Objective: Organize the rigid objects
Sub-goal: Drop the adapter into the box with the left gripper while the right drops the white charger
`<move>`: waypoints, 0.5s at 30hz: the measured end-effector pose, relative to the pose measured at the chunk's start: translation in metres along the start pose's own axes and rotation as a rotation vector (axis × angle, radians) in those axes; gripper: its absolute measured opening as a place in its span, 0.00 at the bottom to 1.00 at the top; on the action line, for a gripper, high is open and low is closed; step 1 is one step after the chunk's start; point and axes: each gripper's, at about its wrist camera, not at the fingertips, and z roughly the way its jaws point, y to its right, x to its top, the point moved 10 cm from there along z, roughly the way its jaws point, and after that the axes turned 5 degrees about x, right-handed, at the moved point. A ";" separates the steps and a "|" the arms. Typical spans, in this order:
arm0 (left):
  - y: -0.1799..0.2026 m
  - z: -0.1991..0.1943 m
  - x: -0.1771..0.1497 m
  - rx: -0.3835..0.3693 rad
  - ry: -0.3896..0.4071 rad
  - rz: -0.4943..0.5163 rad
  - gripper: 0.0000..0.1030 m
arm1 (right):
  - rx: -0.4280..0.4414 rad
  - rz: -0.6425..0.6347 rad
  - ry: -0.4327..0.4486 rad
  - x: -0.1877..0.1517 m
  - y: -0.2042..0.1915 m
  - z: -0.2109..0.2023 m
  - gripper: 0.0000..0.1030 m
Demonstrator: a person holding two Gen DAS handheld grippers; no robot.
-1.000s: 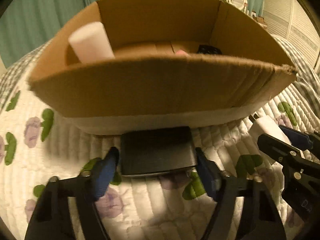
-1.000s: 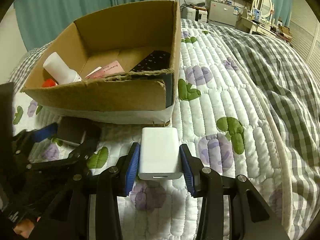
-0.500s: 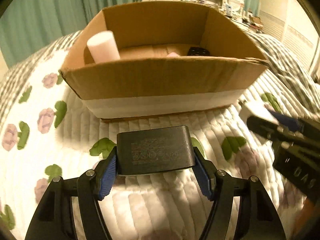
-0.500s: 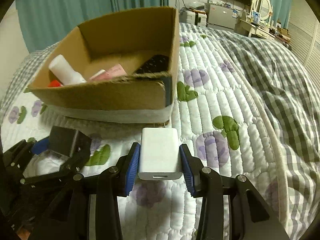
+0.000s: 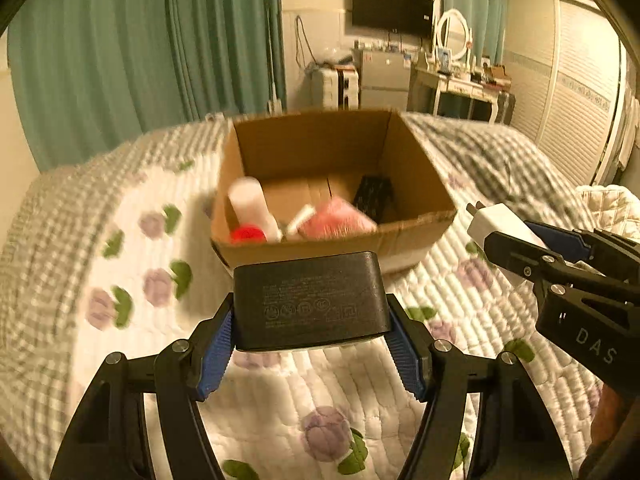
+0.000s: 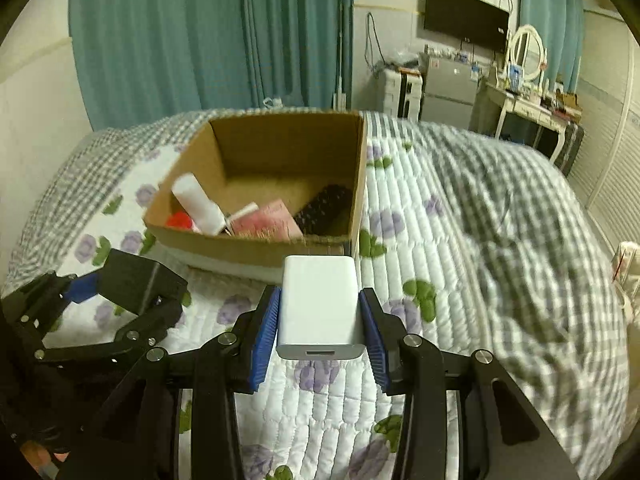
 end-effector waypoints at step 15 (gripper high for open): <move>-0.029 -0.011 0.110 0.016 0.136 -0.031 0.68 | 0.037 -0.065 0.161 0.110 -0.019 -0.030 0.39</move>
